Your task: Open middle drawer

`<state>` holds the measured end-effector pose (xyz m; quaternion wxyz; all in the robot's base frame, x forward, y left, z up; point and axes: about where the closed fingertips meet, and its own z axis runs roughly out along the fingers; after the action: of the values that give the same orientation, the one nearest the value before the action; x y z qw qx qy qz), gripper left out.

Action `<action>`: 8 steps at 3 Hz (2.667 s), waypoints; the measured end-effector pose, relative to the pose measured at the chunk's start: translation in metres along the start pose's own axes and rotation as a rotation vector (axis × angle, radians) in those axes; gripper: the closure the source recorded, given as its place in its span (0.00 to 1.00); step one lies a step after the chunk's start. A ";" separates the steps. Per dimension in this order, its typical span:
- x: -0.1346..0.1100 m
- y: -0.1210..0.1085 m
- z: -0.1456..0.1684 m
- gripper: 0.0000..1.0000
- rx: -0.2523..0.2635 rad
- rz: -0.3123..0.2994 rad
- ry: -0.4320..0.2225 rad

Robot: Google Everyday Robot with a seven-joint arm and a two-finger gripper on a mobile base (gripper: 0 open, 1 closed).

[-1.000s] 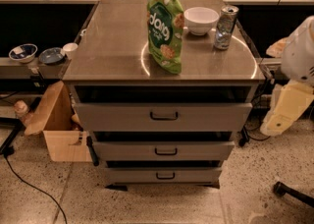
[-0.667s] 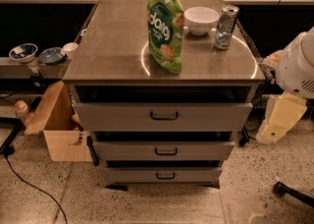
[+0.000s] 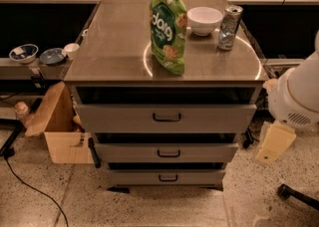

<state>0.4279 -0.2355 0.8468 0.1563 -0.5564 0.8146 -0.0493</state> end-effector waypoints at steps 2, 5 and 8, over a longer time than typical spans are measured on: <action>0.027 0.031 0.075 0.00 0.002 0.012 0.092; 0.031 0.041 0.144 0.00 -0.026 0.005 0.095; 0.037 0.068 0.225 0.00 -0.159 -0.186 0.038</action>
Offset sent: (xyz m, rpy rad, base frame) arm -0.0112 -0.0050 -0.0900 -0.0794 0.0225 -0.0342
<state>0.4246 -0.2225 0.6096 0.0911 -0.6392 0.7636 -0.0096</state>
